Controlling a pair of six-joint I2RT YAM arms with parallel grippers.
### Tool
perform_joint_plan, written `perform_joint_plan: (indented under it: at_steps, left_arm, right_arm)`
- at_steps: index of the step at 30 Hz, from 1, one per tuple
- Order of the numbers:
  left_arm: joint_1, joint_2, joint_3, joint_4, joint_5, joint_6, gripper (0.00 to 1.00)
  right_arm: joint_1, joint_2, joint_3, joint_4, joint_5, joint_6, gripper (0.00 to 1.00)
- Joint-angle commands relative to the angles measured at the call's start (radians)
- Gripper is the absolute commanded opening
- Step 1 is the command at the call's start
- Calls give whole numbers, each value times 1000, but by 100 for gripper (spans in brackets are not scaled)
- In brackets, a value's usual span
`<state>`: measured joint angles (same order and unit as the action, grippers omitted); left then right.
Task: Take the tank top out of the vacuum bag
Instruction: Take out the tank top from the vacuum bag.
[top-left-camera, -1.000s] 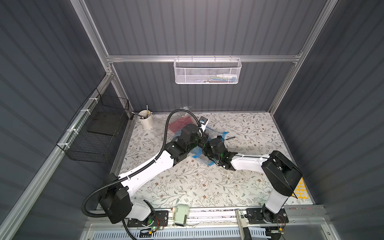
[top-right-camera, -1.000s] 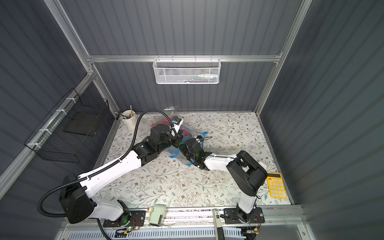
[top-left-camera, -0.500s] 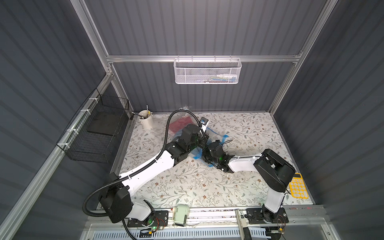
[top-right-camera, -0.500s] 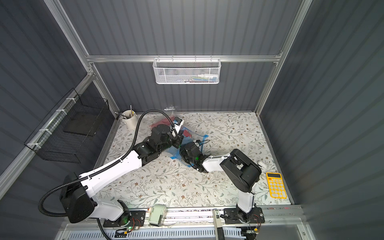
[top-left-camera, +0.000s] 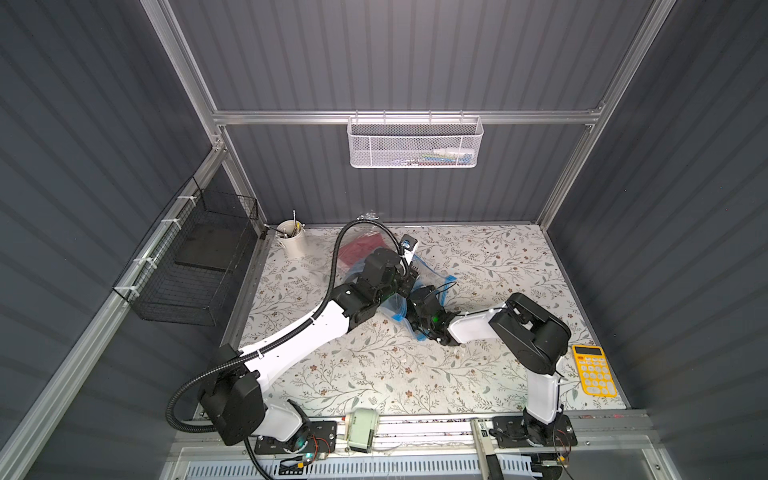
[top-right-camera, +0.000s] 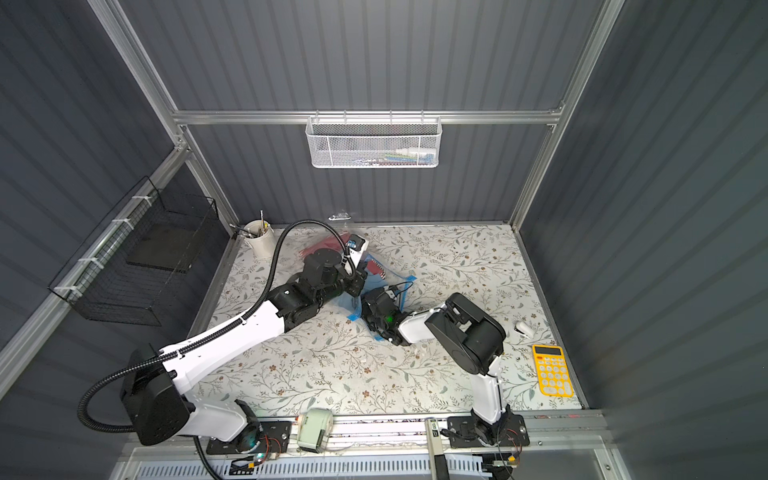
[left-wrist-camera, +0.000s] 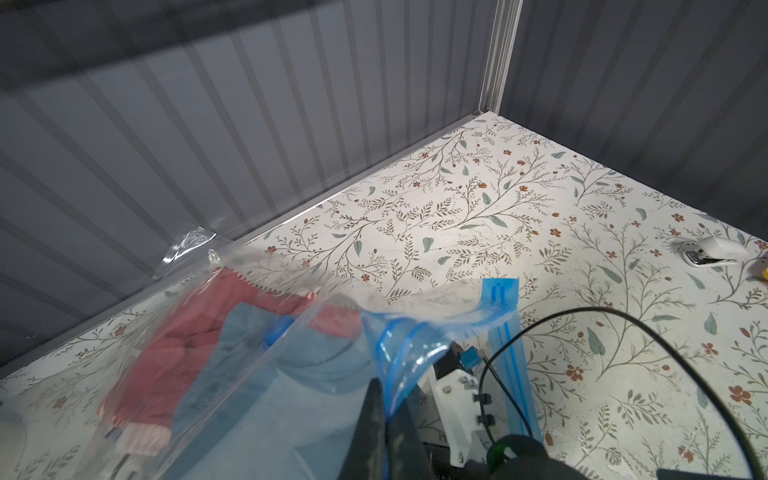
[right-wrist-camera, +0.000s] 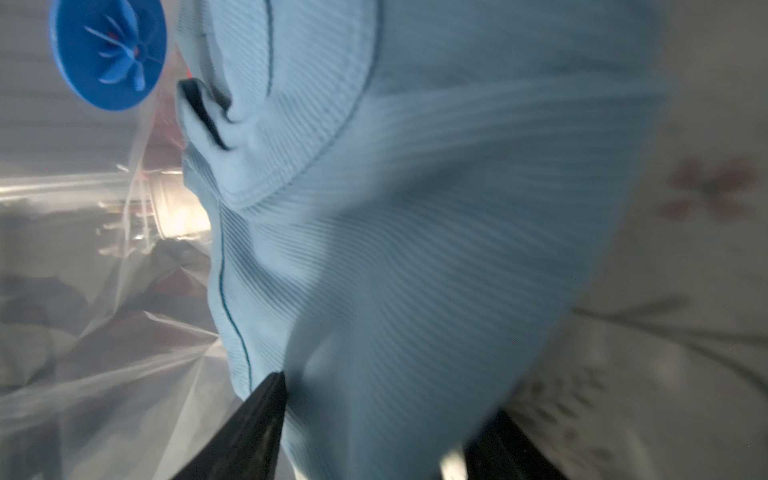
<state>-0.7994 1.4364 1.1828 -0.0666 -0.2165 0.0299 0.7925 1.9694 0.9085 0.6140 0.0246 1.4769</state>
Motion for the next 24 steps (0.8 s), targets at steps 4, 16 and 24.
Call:
perform_joint_plan:
  at_steps: [4,16,24]
  left_arm:
    - [-4,4,5,1,1,15,0]
    - [-4,1,2,2,-6,19,0]
    - [-4,10,2,1,-20,27,0]
  right_arm:
    - [-21,-6,20,30,29,-66,51]
    - [-47,-51,-16,100,-9,-128,0]
    - [-40,-173,-108,106,-16,-116,0]
